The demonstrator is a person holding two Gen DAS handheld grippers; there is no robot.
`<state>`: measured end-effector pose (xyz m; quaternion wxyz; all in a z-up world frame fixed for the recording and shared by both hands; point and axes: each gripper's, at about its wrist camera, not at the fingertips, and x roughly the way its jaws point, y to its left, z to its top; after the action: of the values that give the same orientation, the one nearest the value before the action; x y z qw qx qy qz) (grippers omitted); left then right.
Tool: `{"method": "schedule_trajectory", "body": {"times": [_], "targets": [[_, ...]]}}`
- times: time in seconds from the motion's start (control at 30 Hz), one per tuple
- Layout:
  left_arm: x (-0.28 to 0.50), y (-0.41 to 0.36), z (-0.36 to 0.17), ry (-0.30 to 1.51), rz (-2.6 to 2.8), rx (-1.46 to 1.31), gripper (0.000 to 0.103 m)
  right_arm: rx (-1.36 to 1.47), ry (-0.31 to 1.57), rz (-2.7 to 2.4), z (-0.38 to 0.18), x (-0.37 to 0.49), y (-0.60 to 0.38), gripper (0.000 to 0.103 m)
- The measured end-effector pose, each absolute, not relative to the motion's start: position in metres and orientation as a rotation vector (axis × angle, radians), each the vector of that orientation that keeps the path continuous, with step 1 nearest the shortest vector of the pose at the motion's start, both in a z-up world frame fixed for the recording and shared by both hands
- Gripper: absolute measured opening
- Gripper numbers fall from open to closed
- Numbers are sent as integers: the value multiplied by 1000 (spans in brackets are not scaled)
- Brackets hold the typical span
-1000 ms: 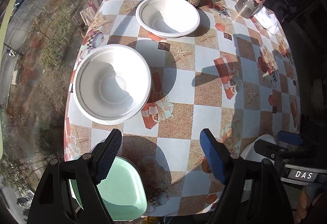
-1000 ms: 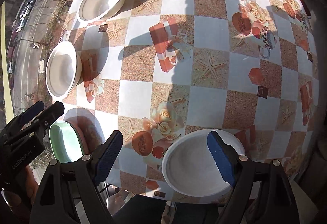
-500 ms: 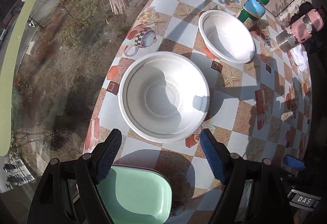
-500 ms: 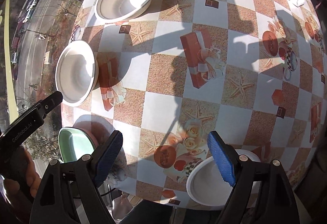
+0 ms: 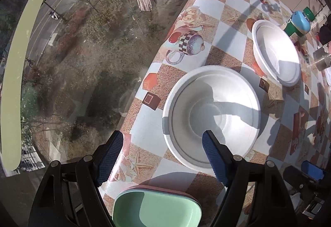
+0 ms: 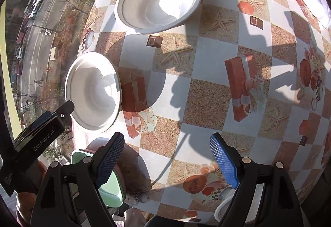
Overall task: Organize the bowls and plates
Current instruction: 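Move both grippers toward the next white bowl, then close both grippers on the rim of the white bowl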
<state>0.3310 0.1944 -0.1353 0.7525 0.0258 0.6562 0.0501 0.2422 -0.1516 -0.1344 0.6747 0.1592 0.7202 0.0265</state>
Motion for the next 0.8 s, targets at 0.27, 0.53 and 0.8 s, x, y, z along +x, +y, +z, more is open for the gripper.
{"method": "schedule_trajectory", "body": {"times": [0.27,0.53,0.8], "targets": [[347,207,-160,1455,166,44,82,318,1652,127,-163,275,-114,86],[354,210,-180,1481,177,59,82,322,1664,150,-184,291,-99,86],[357,194,-192,1512,116,56,68,413,1667,225,-191,287,-96,39]]}}
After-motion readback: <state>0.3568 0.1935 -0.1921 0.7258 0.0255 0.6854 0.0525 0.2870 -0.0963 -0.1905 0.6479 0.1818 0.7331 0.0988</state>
